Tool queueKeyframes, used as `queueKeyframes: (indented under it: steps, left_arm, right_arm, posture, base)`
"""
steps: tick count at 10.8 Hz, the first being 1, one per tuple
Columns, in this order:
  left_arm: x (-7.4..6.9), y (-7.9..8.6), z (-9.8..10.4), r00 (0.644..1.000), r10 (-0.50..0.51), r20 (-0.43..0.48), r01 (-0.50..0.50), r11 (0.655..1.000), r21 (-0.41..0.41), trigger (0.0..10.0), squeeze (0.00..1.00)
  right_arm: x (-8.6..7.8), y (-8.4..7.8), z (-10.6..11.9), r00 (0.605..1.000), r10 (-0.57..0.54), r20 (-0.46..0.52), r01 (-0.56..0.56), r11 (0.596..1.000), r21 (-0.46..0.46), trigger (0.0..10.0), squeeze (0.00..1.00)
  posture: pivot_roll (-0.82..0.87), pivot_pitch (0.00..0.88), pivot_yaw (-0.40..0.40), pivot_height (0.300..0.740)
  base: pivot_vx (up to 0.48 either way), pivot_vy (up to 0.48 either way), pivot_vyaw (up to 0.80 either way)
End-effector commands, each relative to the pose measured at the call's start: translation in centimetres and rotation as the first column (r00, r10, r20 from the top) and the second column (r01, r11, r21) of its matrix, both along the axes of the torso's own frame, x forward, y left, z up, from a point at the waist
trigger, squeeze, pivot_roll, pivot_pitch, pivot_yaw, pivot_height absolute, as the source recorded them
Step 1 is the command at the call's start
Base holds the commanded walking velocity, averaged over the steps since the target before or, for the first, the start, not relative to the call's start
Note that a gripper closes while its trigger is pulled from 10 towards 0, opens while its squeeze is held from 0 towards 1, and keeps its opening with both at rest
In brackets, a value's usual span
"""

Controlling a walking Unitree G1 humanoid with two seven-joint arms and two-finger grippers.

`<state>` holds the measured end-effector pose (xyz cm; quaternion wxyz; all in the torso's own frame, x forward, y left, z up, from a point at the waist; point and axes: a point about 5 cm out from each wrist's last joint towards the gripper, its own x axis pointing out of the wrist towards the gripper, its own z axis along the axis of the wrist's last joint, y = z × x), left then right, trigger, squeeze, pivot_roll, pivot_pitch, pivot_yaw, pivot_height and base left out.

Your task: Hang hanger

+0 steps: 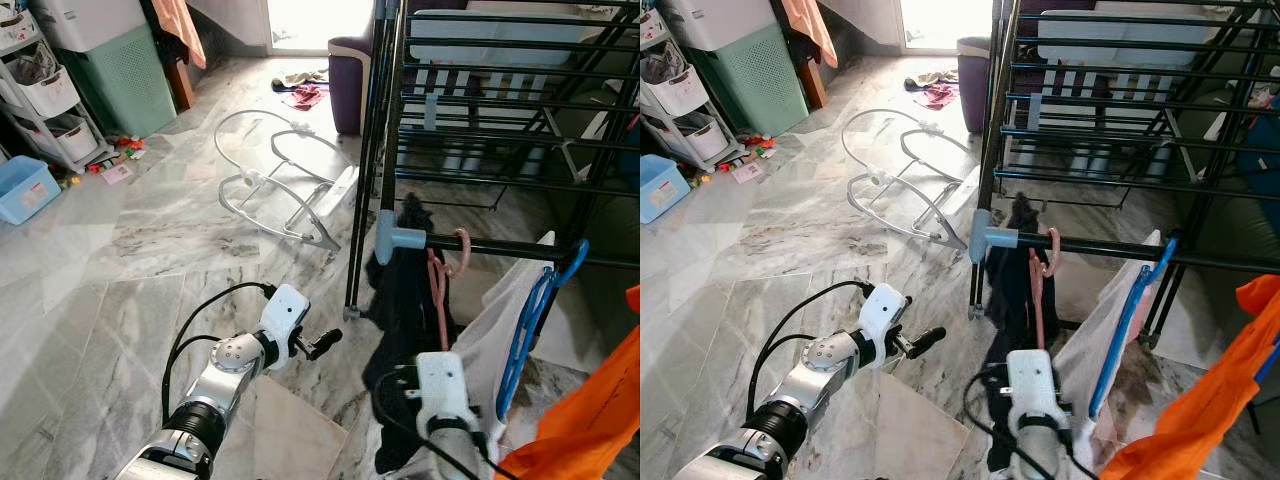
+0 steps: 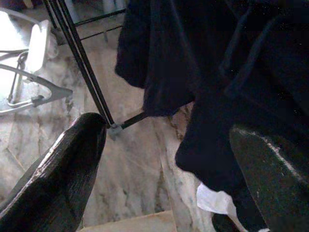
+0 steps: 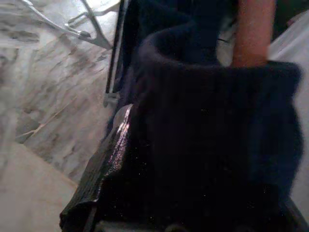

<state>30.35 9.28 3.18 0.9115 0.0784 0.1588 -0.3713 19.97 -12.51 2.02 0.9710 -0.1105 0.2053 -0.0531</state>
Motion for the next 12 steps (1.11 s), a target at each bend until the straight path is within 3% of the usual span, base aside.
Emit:
queueKeyframes:
  steps: [1, 6, 7, 8, 9, 10, 12]
  left_arm:
    - [0.3, 0.4, 0.0, 0.999, 0.03, 0.015, -0.031, 0.999, 0.042, 10.0, 0.0]
    - [1.7, -1.0, 1.1, 0.993, 0.112, 0.046, -0.114, 0.993, 0.041, 10.0, 0.0]
    - [1.6, -1.1, 1.1, 0.992, 0.12, 0.049, -0.122, 0.992, 0.041, 10.0, 0.0]
    - [1.6, -1.1, 1.0, 0.992, 0.117, 0.05, -0.119, 0.992, 0.036, 10.0, 0.0]
    - [1.5, -1.0, 0.9, 0.992, 0.119, 0.048, -0.121, 0.992, 0.04, 10.0, 0.0]
    - [1.5, -0.9, 0.8, 0.992, 0.116, 0.044, -0.118, 0.992, 0.04, 10.0, 0.0]
    - [1.5, -0.9, 0.8, 0.993, 0.107, 0.043, -0.109, 0.993, 0.045, 10.0, 0.0]
  right_arm:
    - [-1.6, -0.4, -1.4, 0.997, -0.026, -0.066, 0.026, 1.0, -0.004, 10.0, 1.0]
    - [-0.4, -1.5, -0.7, 0.998, -0.055, 0.006, 0.055, 0.997, -0.054, 10.0, 0.99]
    - [-0.2, -1.7, -0.7, 0.998, -0.062, 0.004, 0.062, 0.996, -0.058, 10.0, 0.42]
    - [-0.1, -2.0, -0.6, 0.997, -0.078, 0.001, 0.078, 0.995, -0.058, 10.0, 0.0]
    - [0.2, -2.2, 0.0, 0.997, -0.068, 0.032, 0.07, 0.994, -0.085, 10.0, 0.0]
    - [0.5, -2.5, 1.3, 0.991, -0.035, 0.13, 0.061, 0.977, -0.204, 10.0, 0.0]
    - [0.0, -2.9, 0.9, 0.991, -0.056, 0.125, 0.084, 0.968, -0.235, 10.0, 0.0]
  posture:
    - [-0.11, 0.084, 0.069, 0.74]
    - [-0.11, 0.042, 0.051, 0.74]
    - [-0.11, 0.038, 0.048, 0.74]
    - [-0.11, 0.036, 0.047, 0.74]
    - [-0.11, 0.036, 0.049, 0.74]
    - [-0.11, 0.038, 0.053, 0.74]
    - [-0.12, 0.039, 0.06, 0.74]
  base:
    - [0.0, 0.0, 0.0]
    - [0.0, 0.0, 0.0]
    - [0.0, 0.0, 0.0]
    - [0.0, 0.0, 0.0]
    - [0.0, 0.0, 0.0]
    - [0.0, 0.0, 0.0]
    - [0.0, 0.0, 0.0]
